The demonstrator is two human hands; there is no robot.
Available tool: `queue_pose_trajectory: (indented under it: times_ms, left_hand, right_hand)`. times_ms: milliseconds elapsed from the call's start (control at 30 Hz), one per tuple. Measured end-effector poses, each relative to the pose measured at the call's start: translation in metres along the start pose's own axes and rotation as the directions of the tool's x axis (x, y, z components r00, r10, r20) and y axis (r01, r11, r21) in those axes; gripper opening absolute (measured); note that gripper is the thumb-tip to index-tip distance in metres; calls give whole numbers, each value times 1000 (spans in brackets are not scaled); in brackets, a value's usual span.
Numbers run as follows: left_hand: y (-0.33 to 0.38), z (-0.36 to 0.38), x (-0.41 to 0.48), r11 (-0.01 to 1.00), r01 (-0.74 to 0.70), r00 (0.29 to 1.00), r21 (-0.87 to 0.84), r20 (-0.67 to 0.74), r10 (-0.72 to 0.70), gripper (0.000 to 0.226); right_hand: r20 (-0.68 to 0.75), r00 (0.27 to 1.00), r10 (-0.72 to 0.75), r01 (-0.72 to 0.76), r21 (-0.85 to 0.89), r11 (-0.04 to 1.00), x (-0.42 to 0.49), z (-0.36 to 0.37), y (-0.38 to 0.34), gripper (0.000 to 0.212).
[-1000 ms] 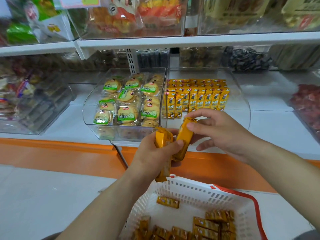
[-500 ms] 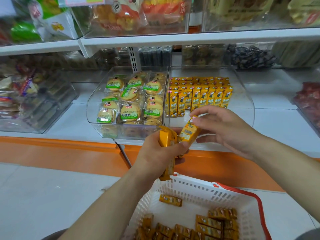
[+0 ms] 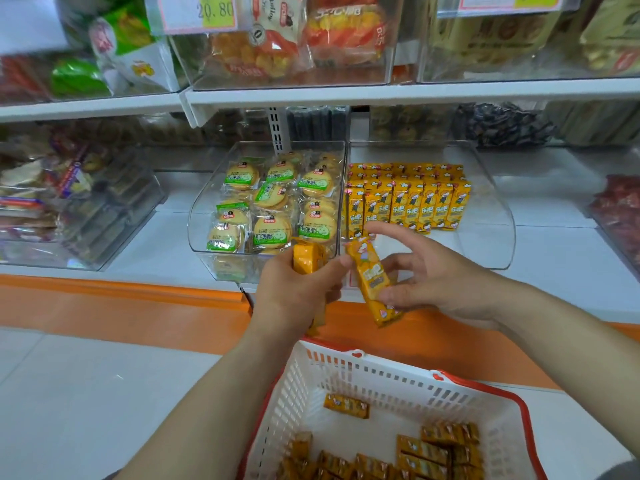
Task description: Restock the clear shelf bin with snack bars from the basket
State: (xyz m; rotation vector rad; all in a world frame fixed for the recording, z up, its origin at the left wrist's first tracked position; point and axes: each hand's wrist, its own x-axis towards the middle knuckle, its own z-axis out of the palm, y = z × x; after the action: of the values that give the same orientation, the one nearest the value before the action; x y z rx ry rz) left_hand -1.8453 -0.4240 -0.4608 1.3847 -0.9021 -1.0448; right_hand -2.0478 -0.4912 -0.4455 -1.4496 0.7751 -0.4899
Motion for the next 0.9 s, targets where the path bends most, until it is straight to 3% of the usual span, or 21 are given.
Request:
queue_pose_trajectory:
  times_ms: [133, 233, 400, 567, 900]
  left_hand:
    - [4, -9, 4, 998, 39, 999, 58, -24, -38, 48]
    - [4, -13, 6, 996, 51, 999, 76, 10, -52, 35]
    - [3, -19, 7, 991, 14, 998, 130, 51, -21, 19]
    - [-1, -20, 10, 985, 8, 998, 170, 64, -19, 19]
    - [-2, -14, 14, 988, 27, 981, 154, 184, -56, 22]
  right_hand:
    - [-115, 992, -48, 41, -66, 997, 10, -17, -11, 64]
    - [-314, 945, -93, 47, -152, 987, 34, -39, -9, 48]
    - [-521, 812, -264, -32, -491, 871, 93, -76, 10, 47]
    - [-567, 773, -287, -192, -639, 745, 141, -90, 35, 43]
    - [-567, 764, -309, -297, -733, 612, 161, -89, 45, 36]
